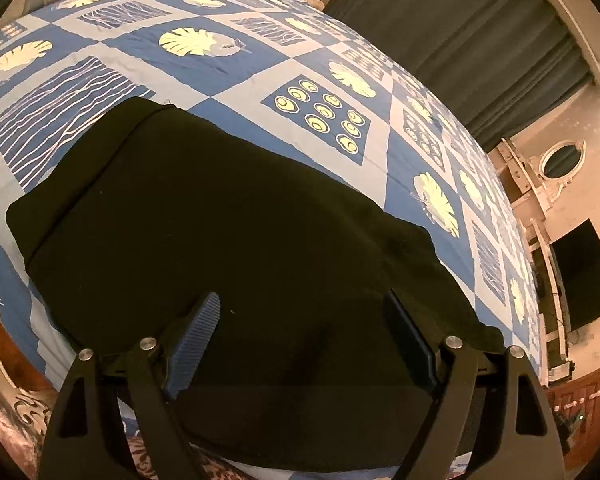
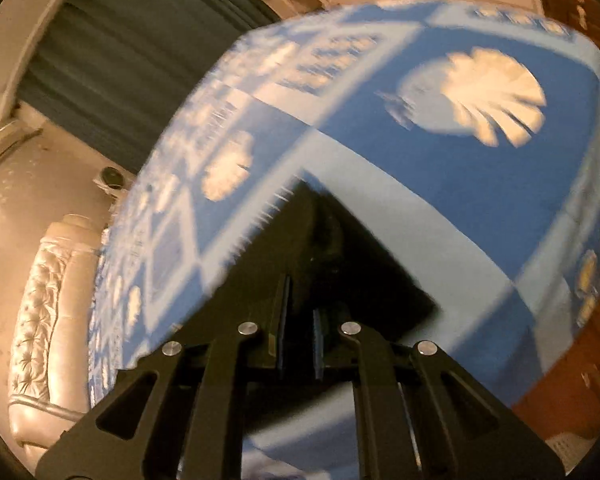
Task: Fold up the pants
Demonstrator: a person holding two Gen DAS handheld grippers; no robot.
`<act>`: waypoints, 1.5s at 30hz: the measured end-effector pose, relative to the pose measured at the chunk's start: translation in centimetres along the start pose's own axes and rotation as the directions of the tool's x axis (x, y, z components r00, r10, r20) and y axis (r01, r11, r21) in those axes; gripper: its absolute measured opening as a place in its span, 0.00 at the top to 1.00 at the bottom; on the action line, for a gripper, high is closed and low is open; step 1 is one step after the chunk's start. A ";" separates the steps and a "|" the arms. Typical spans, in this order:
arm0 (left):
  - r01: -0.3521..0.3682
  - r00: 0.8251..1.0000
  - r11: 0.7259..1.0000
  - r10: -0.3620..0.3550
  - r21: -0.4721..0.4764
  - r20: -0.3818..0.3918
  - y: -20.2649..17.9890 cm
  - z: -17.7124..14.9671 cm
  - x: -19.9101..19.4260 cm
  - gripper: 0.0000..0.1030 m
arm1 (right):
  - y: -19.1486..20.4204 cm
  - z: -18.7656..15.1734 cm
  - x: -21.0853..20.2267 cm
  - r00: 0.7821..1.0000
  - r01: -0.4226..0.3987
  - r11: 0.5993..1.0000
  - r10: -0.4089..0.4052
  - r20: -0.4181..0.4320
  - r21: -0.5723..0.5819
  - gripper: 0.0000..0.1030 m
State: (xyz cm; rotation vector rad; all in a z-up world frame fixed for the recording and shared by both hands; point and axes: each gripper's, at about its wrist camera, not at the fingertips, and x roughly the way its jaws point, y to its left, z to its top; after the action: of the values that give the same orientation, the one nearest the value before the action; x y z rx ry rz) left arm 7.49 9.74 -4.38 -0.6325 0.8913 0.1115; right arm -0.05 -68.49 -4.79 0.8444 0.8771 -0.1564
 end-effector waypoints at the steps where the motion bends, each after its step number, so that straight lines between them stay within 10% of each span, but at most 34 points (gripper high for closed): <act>1: -0.005 1.000 1.000 0.005 0.002 0.002 -0.1 0.0 0.0 0.20 | -0.5 -0.5 0.3 1.000 0.011 1.000 -0.011 -0.015 0.006 0.91; 6: -0.018 1.000 1.000 0.018 0.004 0.010 -0.2 -0.1 0.1 0.20 | -2.6 -2.2 1.3 0.998 0.009 0.999 -0.006 -0.062 0.047 0.91; 11: -0.017 1.000 1.000 0.017 -0.007 0.013 -0.1 0.0 0.1 0.20 | -4.7 -2.7 -0.3 0.994 -0.102 0.974 0.109 -0.021 0.201 0.65; 19: -0.005 1.000 1.000 0.006 -0.023 0.023 -0.1 0.0 -0.1 0.20 | -6.9 -2.8 0.3 0.986 -0.163 0.933 0.159 0.038 0.322 0.54; 22: -0.010 1.000 1.000 0.010 -0.022 0.023 -0.1 0.0 -0.1 0.20 | -6.5 -2.3 1.3 0.988 -0.156 0.937 0.149 0.044 0.314 0.55; 24: -0.008 1.000 1.000 0.009 -0.023 0.023 -0.1 0.0 -0.2 0.20 | -6.5 -2.0 1.6 0.989 -0.147 0.937 0.140 0.045 0.316 0.85; 36: -0.003 1.000 0.998 0.002 0.061 0.017 -1.6 -0.9 0.4 0.20 | -8.4 -1.5 1.3 0.989 -0.143 0.962 0.134 0.058 0.234 0.84; 41: -0.003 0.999 0.998 0.000 0.060 0.034 -1.2 -0.5 0.2 0.20 | -8.1 0.3 -1.6 0.991 -0.096 0.975 0.075 0.108 0.198 0.48; 45: -0.019 0.998 0.997 0.015 0.071 0.056 -0.7 0.0 0.3 0.20 | -7.3 3.1 -2.5 0.994 -0.032 0.995 0.022 0.109 0.097 0.39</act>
State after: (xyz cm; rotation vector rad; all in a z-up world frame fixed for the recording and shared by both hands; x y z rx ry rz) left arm 7.99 9.11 -4.26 -0.5533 0.8432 0.1115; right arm -3.00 -76.17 -6.22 0.9314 0.7615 -0.2212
